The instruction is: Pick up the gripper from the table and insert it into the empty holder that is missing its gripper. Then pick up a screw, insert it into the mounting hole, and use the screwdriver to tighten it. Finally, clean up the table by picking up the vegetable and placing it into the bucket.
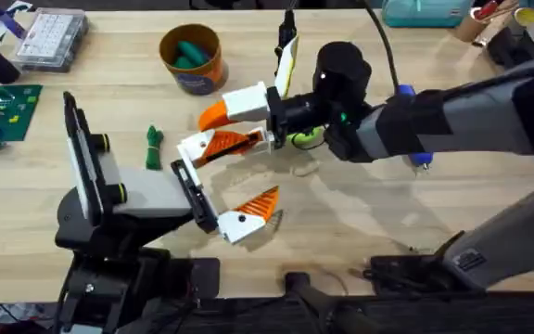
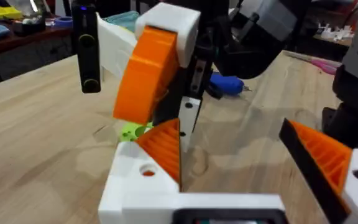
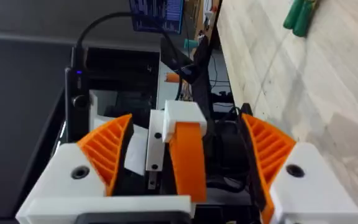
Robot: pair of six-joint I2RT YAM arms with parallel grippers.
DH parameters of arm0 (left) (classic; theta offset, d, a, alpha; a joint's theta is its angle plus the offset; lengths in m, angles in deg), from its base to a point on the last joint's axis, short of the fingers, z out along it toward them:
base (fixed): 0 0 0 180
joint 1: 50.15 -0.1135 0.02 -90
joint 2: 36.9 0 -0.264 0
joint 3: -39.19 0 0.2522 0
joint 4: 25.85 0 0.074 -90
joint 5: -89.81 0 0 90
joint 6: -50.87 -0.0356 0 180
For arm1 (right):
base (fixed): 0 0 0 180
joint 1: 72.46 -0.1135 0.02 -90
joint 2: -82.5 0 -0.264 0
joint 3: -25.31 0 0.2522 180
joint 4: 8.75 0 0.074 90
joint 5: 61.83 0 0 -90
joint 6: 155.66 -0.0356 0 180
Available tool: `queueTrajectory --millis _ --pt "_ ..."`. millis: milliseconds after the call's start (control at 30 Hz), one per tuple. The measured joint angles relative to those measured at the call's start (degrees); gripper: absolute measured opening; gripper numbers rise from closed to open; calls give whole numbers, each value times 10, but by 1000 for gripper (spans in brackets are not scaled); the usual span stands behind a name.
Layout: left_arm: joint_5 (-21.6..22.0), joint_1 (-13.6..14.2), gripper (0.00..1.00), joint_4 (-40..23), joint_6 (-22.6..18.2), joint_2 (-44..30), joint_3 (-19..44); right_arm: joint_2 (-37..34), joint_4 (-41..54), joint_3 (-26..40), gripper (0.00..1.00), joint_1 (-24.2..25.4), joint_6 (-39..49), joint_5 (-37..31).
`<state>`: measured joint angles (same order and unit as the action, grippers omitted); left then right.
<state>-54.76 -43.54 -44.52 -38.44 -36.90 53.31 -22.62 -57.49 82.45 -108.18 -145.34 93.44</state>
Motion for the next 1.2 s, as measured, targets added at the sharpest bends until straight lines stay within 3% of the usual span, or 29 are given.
queueTrajectory --millis 167,433,600,733,900,1200 --pt "-1 0 988 0 0 0 0 0 0 0 996 11 -1 7" --pt "-1 0 988 0 0 0 0 0 -6 0 995 61 -4 75" --pt "-1 0 988 0 0 0 0 0 -83 -2 995 71 -17 94" --pt "-1 0 988 0 0 0 0 0 -166 -44 995 73 -36 80" --pt "-1 0 988 0 0 0 0 0 -195 -108 995 82 -51 64" --pt "-1 0 988 0 0 0 0 -1 -198 -115 994 65 -68 29"
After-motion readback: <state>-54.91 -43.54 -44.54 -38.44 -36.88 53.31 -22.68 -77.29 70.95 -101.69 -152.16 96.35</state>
